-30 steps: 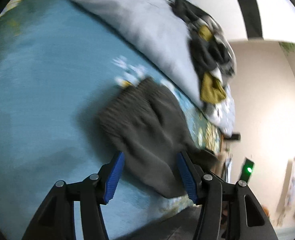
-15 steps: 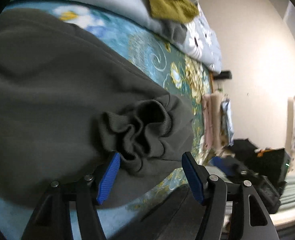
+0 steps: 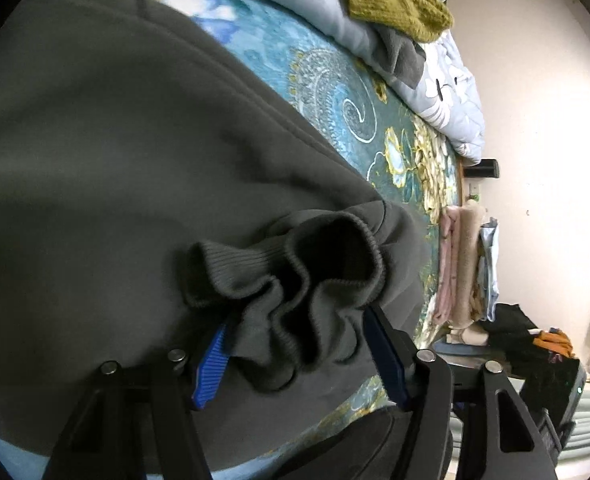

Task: Fold clothes

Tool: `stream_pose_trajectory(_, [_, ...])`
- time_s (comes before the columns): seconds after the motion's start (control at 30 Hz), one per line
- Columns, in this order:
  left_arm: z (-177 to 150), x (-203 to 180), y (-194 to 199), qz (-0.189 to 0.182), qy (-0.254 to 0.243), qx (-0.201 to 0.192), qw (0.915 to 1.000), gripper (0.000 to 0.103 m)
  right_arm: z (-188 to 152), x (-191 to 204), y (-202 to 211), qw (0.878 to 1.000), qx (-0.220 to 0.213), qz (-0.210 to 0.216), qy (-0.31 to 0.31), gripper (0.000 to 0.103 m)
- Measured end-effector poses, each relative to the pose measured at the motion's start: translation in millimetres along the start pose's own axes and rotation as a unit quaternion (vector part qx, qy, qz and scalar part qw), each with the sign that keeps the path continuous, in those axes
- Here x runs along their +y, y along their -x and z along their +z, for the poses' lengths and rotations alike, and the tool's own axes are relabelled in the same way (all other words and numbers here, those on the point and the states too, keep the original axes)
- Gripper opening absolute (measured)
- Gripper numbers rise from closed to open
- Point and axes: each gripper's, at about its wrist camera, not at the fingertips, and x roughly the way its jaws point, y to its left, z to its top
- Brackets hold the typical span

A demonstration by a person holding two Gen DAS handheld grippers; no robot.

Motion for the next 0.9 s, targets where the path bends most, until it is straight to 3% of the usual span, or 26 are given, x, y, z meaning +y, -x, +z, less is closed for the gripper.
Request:
stream_pose_trajectory(0.03, [0,-4,-2,0.012,-0.004,-0.006,0.9999,0.033,0,-3,0,1.000,0.000,0.002,-0.006,0.059])
stream_pose_trajectory(0.1, [-1,-12,-5,0.025,-0.010,-0.013,0.9995,0.026,-2,-13,6,1.000,-0.005,0.003,-0.016,0.059])
stream_pose_trajectory(0.2, [-1,-45,-3,-0.013,-0.041,-0.018,0.9989,0.023,-5,-31,18,0.999,-0.019,0.000,-0.034,0.059])
stream_pose_trajectory(0.3, [5,-98,3,-0.152,-0.072,-0.001,0.9858,0.023,-3,-53,35,0.997,-0.037,-0.006,-0.064,0.059])
stream_pose_trajectory(0.37, [10,-123,17,-0.249,-0.086,-0.003,0.9646,0.022,0,-65,47,0.996,-0.049,-0.015,-0.079,0.059])
stream_pose_trajectory(0.4, [11,-127,22,-0.256,-0.099,-0.010,0.9617,0.023,2,-71,53,0.995,-0.055,-0.019,-0.087,0.059])
stream_pose_trajectory(0.43, [12,-125,27,-0.235,-0.120,-0.024,0.9642,0.023,2,-74,59,0.994,-0.060,-0.023,-0.087,0.059])
stream_pose_trajectory(0.53, [10,-84,16,-0.123,-0.126,-0.031,0.9839,0.023,4,-78,70,0.994,-0.068,-0.031,-0.081,0.059])
stream_pose_trajectory(0.67, [-3,3,-8,-0.066,-0.014,-0.005,0.9977,0.024,13,-69,53,0.995,-0.044,0.004,-0.085,0.059])
stream_pose_trajectory(0.7, [-6,23,-14,-0.055,0.014,0.000,0.9984,0.026,17,-61,42,0.995,-0.031,0.025,-0.088,0.059])
stream_pose_trajectory(0.77, [-6,33,-18,-0.071,0.044,0.003,0.9965,0.031,26,-44,18,0.995,-0.004,0.047,-0.085,0.059])
stream_pose_trajectory(0.83, [-6,26,-15,-0.058,0.040,0.007,0.9975,0.032,35,-21,-10,0.995,0.028,0.064,-0.070,0.059])
stream_pose_trajectory(0.9, [-8,12,-1,-0.044,0.016,0.006,0.9989,0.030,46,3,-41,0.997,0.059,0.046,-0.030,0.059])
